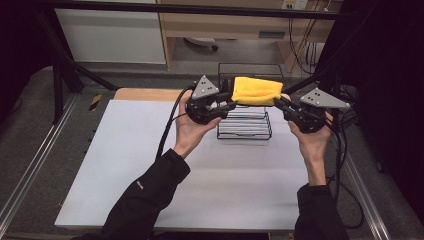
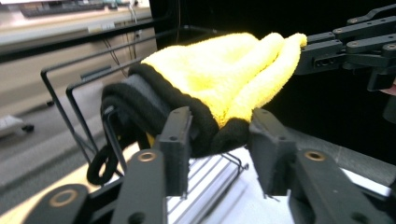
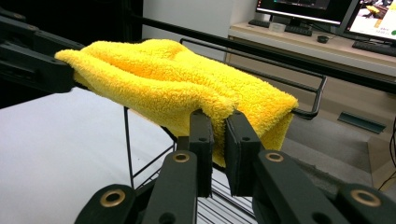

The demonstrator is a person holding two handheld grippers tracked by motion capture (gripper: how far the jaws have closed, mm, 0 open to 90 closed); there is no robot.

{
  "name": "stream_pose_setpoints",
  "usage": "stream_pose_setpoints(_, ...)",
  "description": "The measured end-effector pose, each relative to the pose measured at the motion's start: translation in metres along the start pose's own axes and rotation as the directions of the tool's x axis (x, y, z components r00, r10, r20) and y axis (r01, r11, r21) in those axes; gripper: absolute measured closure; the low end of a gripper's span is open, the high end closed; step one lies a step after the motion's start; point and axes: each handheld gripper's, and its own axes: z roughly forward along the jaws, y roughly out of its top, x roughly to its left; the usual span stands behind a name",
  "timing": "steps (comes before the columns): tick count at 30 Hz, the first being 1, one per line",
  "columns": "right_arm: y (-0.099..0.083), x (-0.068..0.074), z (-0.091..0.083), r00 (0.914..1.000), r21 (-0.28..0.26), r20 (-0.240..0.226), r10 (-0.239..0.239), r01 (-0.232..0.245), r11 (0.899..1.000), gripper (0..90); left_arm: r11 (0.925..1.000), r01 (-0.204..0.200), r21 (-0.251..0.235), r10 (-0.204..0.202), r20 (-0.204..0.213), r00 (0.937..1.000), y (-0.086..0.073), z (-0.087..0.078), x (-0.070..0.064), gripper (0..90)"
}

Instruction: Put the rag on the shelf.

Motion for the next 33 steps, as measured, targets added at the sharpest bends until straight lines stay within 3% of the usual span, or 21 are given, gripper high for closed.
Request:
stream_pose_setpoints(6, -0.004, 0.001, 0.002, 0.9999, 0.013, 0.003, -0.015, 0.015, 1.000, 82.2, 1.0000, 0.006, -0.004, -0.006, 0.005, 1.0000, 0.006, -0.007, -0.001, 56.0)
stream_pose_setpoints(9, -0.006, 0.002, 0.003, 0.9999, 0.014, 0.003, -0.016, 0.016, 1.000, 82.1, 0.9999, -0.003, 0.016, 0.004, -0.019, 0.9998, 0.005, -0.002, -0.002, 57.9)
stream_pose_setpoints(12, -0.008, 0.001, 0.003, 0.9998, 0.014, 0.000, -0.021, 0.021, 1.000, 81.9, 0.9993, 0.028, 0.027, -0.027, -0.044, 0.9987, 0.001, 0.006, 0.004, 58.7)
stream_pose_setpoints(14, -0.009, 0.001, 0.002, 0.9996, 0.019, -0.003, -0.029, 0.029, 0.999, 81.7, 0.9982, 0.051, 0.030, -0.050, -0.035, 0.9981, -0.001, 0.011, 0.008, 58.7)
stream_pose_setpoints(17, -0.012, 0.001, 0.002, 0.9992, 0.027, -0.008, -0.039, 0.039, 0.999, 80.7, 0.9962, 0.056, 0.067, -0.055, -0.011, 0.9984, -0.004, 0.018, 0.009, 67.2)
stream_pose_setpoints(19, -0.014, 0.001, 0.002, 0.9993, 0.033, -0.009, -0.037, 0.037, 0.999, 80.1, 0.9953, 0.049, 0.084, -0.048, -0.017, 0.9987, -0.006, 0.020, 0.007, 72.2)
stream_pose_setpoints(23, -0.018, 0.001, 0.002, 0.9996, 0.052, -0.012, -0.027, 0.028, 0.998, 77.5, 0.9944, 0.046, 0.095, -0.044, -0.021, 0.9988, -0.009, 0.021, 0.006, 78.8)
stream_pose_setpoints(27, -0.020, -0.001, -0.003, 0.9998, 0.071, -0.018, 0.006, -0.004, 0.997, 72.4, 0.9941, 0.042, 0.101, -0.039, -0.024, 0.9989, -0.011, 0.022, 0.006, 80.2)
stream_pose_setpoints(33, -0.017, 0.000, -0.014, 0.9985, 0.058, -0.040, 0.038, -0.035, 0.998, 60.6, 0.9944, 0.026, 0.103, -0.022, -0.037, 0.9991, -0.013, 0.025, 0.006, 80.1)
